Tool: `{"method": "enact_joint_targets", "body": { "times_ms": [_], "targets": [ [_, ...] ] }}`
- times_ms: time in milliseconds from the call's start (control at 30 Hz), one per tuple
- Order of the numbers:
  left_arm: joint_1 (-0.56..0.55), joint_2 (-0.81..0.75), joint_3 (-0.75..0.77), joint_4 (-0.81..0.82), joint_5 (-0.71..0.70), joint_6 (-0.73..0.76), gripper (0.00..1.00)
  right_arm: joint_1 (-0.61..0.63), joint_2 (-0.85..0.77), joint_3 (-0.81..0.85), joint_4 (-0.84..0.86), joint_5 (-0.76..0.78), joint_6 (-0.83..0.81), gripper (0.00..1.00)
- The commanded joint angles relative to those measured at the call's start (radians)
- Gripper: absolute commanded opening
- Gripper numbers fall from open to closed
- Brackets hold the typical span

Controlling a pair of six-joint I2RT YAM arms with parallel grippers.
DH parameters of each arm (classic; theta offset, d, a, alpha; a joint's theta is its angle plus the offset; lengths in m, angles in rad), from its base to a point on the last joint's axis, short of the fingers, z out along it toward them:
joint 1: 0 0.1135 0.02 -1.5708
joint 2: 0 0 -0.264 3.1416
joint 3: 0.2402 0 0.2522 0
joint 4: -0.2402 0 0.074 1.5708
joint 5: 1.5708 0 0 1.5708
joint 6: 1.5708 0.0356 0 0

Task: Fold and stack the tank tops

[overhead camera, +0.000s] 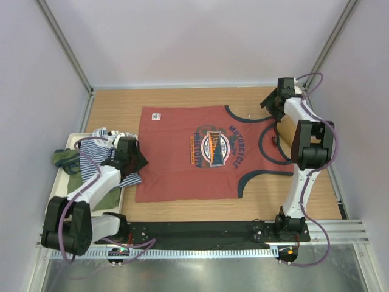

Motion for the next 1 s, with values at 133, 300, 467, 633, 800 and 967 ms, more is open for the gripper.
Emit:
{"method": "enact_joint_targets", "body": {
  "times_ms": [133,300,467,633,800,967],
  "targets": [
    [0.006,-0.234,0.013,-0.132,0.078,-0.043,0.60,0.100,-0.336,-0.188,-0.056,-0.035,-0.125,0.66],
    [-0.001,-0.281,0.054,-0.356,0.118,-0.075,0.69,0.195,-0.632,-0.525,-0.041,-0.063,-0.121,0.57],
    [-0.091,-0.350,0.059,-0.490,0.059,-0.164,0.71,0.264,-0.856,-0.786,-0.047,-0.099,-0.088,0.53],
    [-0.157,-0.457,-0.009,-0.546,0.056,-0.305,0.70,0.361,-1.005,-0.960,-0.123,-0.080,-0.036,0.56],
    [-0.163,-0.519,0.008,-0.681,-0.030,-0.356,0.68,0.406,-1.101,-1.075,-0.193,-0.124,0.007,0.60],
    [-0.163,-0.531,-0.021,-0.683,-0.035,-0.385,0.66,0.424,-1.197,-1.124,-0.231,-0.161,0.030,0.60]
  ]
}}
